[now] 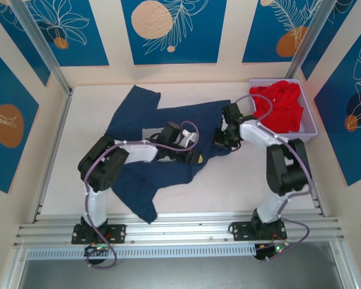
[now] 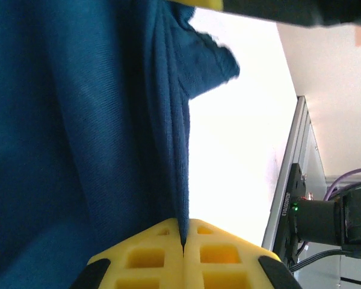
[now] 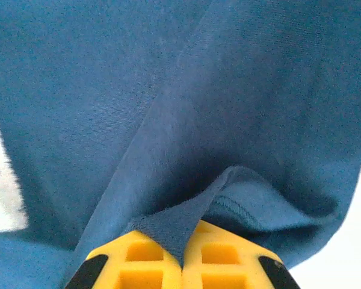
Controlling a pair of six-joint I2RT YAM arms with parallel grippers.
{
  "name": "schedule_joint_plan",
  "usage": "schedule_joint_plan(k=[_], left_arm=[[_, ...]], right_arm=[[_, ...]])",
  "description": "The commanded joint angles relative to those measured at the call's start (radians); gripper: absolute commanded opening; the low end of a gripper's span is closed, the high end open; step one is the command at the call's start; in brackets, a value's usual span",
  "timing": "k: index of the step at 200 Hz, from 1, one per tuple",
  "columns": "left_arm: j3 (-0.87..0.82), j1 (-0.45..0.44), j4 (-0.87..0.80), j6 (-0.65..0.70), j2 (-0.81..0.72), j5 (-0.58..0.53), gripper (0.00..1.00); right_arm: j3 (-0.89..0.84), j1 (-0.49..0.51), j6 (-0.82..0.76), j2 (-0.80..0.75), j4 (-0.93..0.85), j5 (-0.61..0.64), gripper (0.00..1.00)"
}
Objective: Fold the inside-out t-shirt
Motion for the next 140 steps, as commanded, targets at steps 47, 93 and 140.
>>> schedule_joint_plan(k=[47, 93, 140], left_arm=[[-0.038, 0.022, 0.052, -0.162, 0.040, 0.048, 0.00], [-0.033, 0.022, 0.054, -0.172, 0.046, 0.055, 0.00], [-0.026, 0.022, 0.045, -0.170, 0.044, 0.058, 0.00]], right_arm=[[0.142, -0.020, -0.137, 0.028, -0.165, 0.177, 0.22], [-0.002, 0.071, -0.197, -0.147, -0.148, 0.184, 0.37], [-0.147, 0.191, -0.203, -0.225, -0.073, 0.178, 0.60]])
